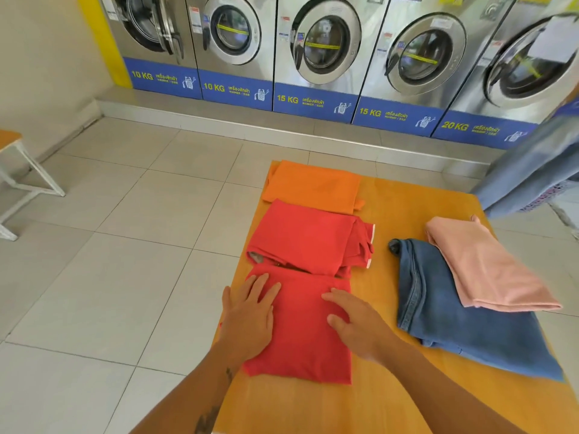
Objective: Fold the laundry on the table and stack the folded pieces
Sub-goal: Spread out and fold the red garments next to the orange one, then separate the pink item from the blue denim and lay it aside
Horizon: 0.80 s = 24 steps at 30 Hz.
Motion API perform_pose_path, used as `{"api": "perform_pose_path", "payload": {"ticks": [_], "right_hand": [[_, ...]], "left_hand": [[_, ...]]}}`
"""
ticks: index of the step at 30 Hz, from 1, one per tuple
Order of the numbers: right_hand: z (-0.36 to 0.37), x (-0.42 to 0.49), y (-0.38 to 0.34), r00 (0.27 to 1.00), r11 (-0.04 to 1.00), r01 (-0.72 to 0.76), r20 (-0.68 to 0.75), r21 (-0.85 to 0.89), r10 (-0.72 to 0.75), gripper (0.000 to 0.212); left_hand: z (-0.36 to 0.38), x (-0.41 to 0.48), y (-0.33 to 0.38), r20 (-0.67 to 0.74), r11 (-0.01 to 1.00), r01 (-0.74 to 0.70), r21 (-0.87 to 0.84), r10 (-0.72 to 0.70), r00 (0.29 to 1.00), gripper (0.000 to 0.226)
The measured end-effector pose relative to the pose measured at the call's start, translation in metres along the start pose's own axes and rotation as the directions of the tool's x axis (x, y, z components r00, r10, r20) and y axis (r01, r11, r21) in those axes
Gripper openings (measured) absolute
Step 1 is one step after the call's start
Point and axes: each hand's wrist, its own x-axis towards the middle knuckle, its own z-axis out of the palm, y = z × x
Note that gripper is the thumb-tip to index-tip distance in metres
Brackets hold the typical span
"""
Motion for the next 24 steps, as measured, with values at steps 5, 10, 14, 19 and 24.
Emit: {"api": "perform_pose_path", "payload": {"ticks": [5,10,14,19,24], "right_hand": [[-0.047,-0.024,0.031,0.984,0.97,-0.062,-0.15,0.234,0.099,0.038],[-0.128,-0.047,0.095,0.923,0.952,-0.1,-0.331,0.288,0.197,0.037],[-0.188,-0.063,0.162,0.805,0.927,-0.226,-0.479,0.299,0.351,0.045],[-0.228,-0.076,0.238,0.656,0.801,-0.502,-0.459,0.328,0.599,0.069],[-0.247,-0.069,0.277,0.747,0.716,-0.409,-0.242,0.565,0.619,0.072]], "left_hand": [[-0.024,0.015,0.034,-0.176,0.976,0.099,-0.195,-0.134,0.975,0.045],[-0.045,0.062,0.128,-0.272,0.915,-0.088,-0.393,-0.024,0.962,0.044],[-0.039,0.096,0.23,-0.182,0.836,-0.177,-0.519,0.094,0.979,0.045],[-0.012,0.122,0.336,0.016,0.846,-0.287,-0.45,0.329,0.944,0.056],[0.022,0.125,0.386,0.217,0.922,-0.282,-0.267,0.342,0.914,0.074]]}}
